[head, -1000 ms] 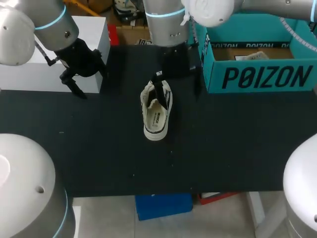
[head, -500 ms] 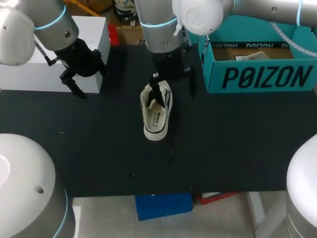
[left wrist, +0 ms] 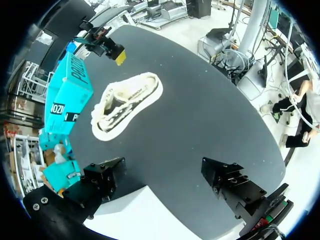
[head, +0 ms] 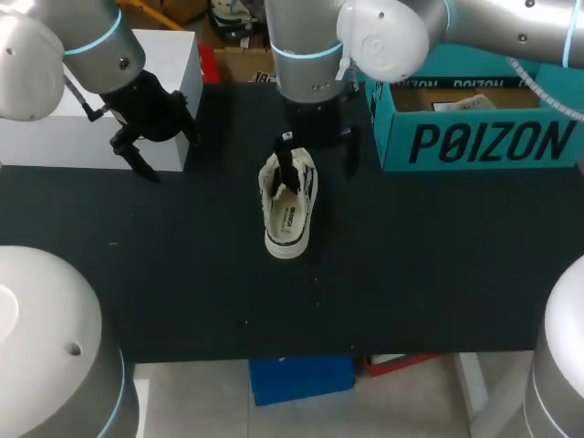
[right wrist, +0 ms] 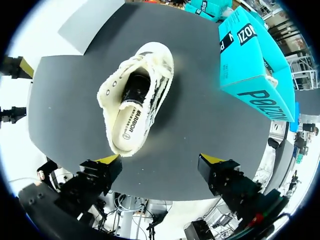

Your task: Take the shoe out of the shoebox, open the shoe tongue, remove and reinsert the insole, then place the shoe into the shoebox

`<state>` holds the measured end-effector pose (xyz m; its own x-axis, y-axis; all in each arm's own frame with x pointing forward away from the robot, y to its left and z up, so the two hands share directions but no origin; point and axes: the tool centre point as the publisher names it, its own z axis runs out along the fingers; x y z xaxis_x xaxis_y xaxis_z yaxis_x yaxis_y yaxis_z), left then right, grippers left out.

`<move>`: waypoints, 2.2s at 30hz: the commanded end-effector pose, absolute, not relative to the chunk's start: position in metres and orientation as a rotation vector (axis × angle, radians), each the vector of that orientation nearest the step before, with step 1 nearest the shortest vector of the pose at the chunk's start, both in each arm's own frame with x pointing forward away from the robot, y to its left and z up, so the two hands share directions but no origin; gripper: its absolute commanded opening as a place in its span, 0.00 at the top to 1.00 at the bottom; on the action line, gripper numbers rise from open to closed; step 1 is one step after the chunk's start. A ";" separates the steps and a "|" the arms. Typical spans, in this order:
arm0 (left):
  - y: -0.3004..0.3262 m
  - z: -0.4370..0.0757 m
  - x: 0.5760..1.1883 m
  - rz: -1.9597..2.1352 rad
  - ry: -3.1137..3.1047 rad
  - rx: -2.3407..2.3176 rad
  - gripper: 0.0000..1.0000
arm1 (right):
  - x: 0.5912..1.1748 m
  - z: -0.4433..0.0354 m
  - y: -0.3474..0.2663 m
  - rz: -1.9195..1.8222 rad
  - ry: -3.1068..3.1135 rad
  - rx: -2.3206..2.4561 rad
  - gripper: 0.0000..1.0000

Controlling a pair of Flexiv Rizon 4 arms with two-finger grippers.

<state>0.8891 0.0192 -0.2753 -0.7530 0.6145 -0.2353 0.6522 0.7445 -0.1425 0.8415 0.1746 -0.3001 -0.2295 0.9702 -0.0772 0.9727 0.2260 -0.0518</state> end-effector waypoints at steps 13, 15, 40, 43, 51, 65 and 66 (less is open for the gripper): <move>0.020 -0.276 0.888 -0.319 2.768 1.015 0.00 | 0.846 -0.311 0.172 -0.148 2.413 1.900 0.00; 0.020 -0.276 0.888 -0.319 2.768 1.015 0.00 | 0.851 -0.316 0.173 -0.153 2.399 1.898 0.00; 0.020 -0.276 0.888 -0.319 2.768 1.015 0.00 | 0.893 -0.357 0.161 -0.131 2.320 1.921 0.00; 0.020 -0.276 0.888 -0.319 2.768 1.015 0.00 | 0.894 -0.359 0.162 -0.127 2.321 1.919 0.00; 0.020 -0.276 0.888 -0.319 2.768 1.015 0.00 | 0.896 -0.374 0.156 -0.117 2.307 1.944 0.00; 0.020 -0.276 0.888 -0.319 2.768 1.015 0.00 | 0.904 -0.385 0.158 -0.091 2.293 1.977 0.00; 0.020 -0.276 0.888 -0.319 2.768 1.015 0.00 | 0.905 -0.386 0.158 -0.090 2.292 1.978 0.00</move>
